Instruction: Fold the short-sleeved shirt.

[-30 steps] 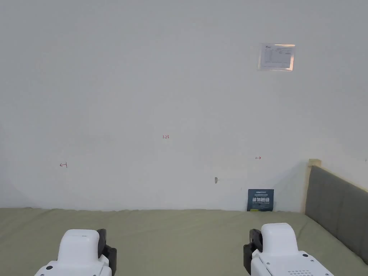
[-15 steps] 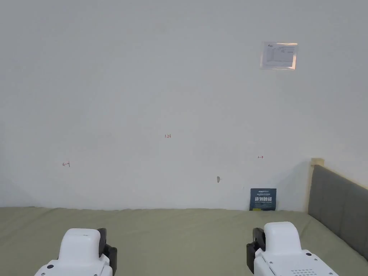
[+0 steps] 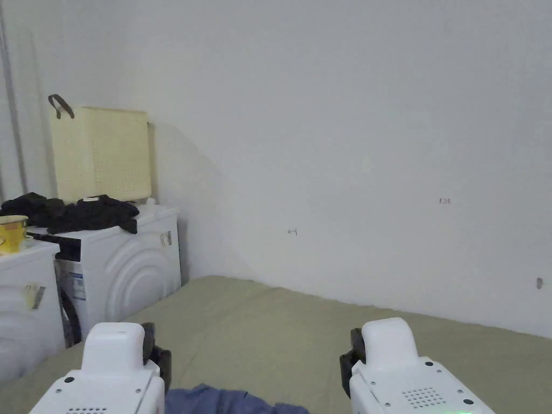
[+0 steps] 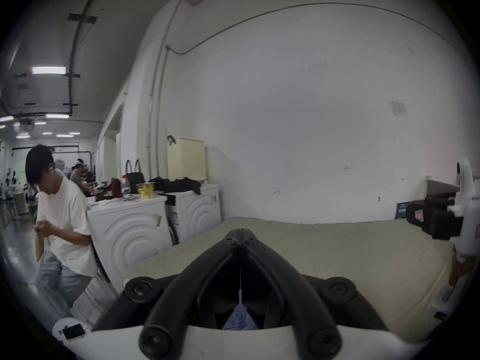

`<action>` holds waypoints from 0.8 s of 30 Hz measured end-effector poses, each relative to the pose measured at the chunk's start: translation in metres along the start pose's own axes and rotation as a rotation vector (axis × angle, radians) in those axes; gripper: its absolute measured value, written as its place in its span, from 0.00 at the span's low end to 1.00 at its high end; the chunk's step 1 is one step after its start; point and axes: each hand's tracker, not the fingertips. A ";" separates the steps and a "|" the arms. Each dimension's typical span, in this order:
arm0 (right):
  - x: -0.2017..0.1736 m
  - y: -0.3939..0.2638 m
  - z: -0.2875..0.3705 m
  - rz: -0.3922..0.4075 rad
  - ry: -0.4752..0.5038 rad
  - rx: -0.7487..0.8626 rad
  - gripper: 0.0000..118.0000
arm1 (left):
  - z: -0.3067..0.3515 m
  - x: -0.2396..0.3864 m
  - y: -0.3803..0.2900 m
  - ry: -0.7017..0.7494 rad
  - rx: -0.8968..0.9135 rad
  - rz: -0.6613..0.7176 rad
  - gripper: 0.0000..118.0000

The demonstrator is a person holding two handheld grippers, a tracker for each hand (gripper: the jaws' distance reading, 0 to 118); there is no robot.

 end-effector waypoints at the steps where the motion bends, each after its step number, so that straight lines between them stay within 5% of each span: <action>1: -0.002 -0.002 0.000 -0.009 0.008 -0.001 0.00 | 0.001 -0.005 -0.003 -0.001 -0.005 0.014 0.00; 6: 0.006 -0.016 -0.003 -0.007 0.009 -0.020 0.00 | -0.027 -0.002 -0.019 -0.051 -0.140 0.020 0.00; 12: 0.016 -0.045 -0.031 0.006 0.007 -0.096 0.00 | -0.160 0.023 -0.093 -0.289 -0.718 0.106 0.00; 16: 0.019 -0.069 -0.065 -0.014 0.013 -0.161 0.00 | -0.248 0.054 -0.164 -0.305 -1.011 -0.071 0.00; 20: 0.022 -0.094 -0.098 -0.015 0.006 -0.236 0.00 | -0.302 0.066 -0.224 -0.274 -1.177 -0.095 0.00; 21: 0.024 -0.099 -0.105 -0.019 0.006 -0.247 0.00 | -0.308 0.068 -0.232 -0.282 -1.194 -0.121 0.11; 22: 0.026 -0.102 -0.109 -0.024 0.009 -0.254 0.00 | -0.294 0.073 -0.223 -0.295 -1.192 -0.126 0.37; 23: 0.026 -0.106 -0.112 -0.032 0.010 -0.261 0.00 | -0.296 0.076 -0.226 -0.296 -1.186 -0.131 0.82; 24: 0.028 -0.109 -0.117 -0.039 0.010 -0.272 0.00 | -0.299 0.078 -0.230 -0.304 -1.183 -0.139 1.00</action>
